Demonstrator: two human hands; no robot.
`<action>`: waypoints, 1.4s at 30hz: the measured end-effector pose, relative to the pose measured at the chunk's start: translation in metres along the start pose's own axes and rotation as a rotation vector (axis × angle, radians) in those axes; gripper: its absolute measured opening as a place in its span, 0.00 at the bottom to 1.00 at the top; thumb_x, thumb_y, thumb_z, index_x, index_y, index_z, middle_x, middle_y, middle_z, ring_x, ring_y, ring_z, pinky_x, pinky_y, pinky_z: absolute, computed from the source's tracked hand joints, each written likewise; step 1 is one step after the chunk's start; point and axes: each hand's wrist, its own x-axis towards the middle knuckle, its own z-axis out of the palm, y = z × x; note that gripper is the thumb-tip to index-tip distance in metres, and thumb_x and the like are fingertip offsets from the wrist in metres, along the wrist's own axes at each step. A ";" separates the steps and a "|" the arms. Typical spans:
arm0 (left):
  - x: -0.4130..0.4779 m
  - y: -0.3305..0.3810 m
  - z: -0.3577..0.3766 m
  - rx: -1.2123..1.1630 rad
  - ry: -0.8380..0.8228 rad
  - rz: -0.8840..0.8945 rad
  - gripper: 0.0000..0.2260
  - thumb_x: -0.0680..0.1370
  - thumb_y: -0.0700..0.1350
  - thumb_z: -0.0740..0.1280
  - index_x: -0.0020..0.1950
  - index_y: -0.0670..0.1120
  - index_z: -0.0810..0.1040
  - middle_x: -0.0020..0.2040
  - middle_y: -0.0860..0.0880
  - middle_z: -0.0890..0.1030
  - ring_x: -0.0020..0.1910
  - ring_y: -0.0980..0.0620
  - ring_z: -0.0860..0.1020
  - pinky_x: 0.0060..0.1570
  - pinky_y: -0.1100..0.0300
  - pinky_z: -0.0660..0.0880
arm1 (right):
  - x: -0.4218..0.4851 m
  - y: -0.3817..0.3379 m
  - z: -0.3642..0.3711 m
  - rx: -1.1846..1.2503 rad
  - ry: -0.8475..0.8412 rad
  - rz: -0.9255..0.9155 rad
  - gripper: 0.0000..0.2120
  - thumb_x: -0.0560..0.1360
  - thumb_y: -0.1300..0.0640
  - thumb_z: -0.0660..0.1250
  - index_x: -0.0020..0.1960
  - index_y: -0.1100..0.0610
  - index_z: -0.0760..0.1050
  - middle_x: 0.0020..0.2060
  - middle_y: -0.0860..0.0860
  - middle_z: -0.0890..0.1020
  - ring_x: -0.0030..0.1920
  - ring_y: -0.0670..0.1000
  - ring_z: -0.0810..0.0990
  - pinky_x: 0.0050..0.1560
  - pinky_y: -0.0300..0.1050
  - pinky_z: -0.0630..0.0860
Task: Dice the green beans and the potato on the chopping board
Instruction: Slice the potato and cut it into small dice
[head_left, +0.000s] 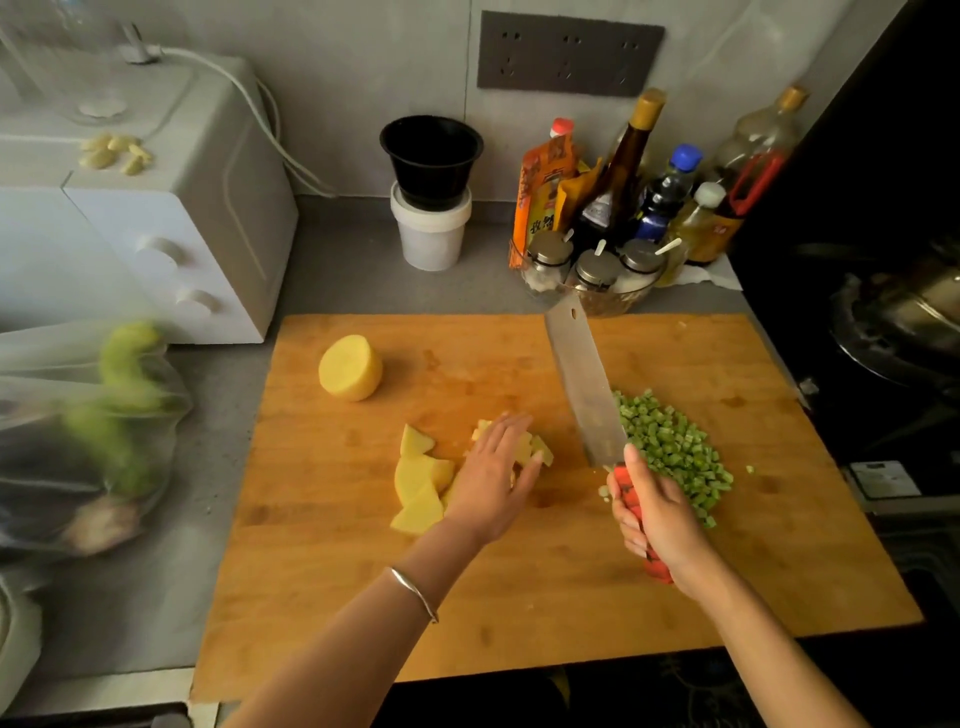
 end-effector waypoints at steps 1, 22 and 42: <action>0.002 0.009 0.010 -0.022 -0.017 -0.002 0.28 0.79 0.62 0.51 0.74 0.46 0.63 0.74 0.49 0.65 0.75 0.51 0.56 0.72 0.65 0.48 | 0.000 -0.001 -0.009 0.009 0.013 0.000 0.25 0.75 0.39 0.55 0.37 0.62 0.67 0.21 0.51 0.63 0.17 0.47 0.61 0.19 0.38 0.58; 0.066 -0.016 0.054 0.228 0.225 -0.380 0.21 0.74 0.60 0.67 0.61 0.48 0.75 0.65 0.46 0.70 0.66 0.43 0.65 0.68 0.49 0.65 | 0.039 -0.002 -0.056 0.003 -0.205 0.007 0.25 0.76 0.40 0.55 0.35 0.61 0.67 0.21 0.51 0.63 0.17 0.47 0.61 0.19 0.37 0.58; 0.074 -0.082 -0.046 0.486 -0.389 -0.142 0.63 0.57 0.76 0.67 0.73 0.55 0.27 0.73 0.52 0.28 0.73 0.51 0.30 0.70 0.56 0.32 | 0.073 -0.001 -0.034 0.058 -0.255 0.048 0.24 0.75 0.41 0.55 0.37 0.62 0.68 0.22 0.53 0.63 0.17 0.47 0.61 0.19 0.37 0.58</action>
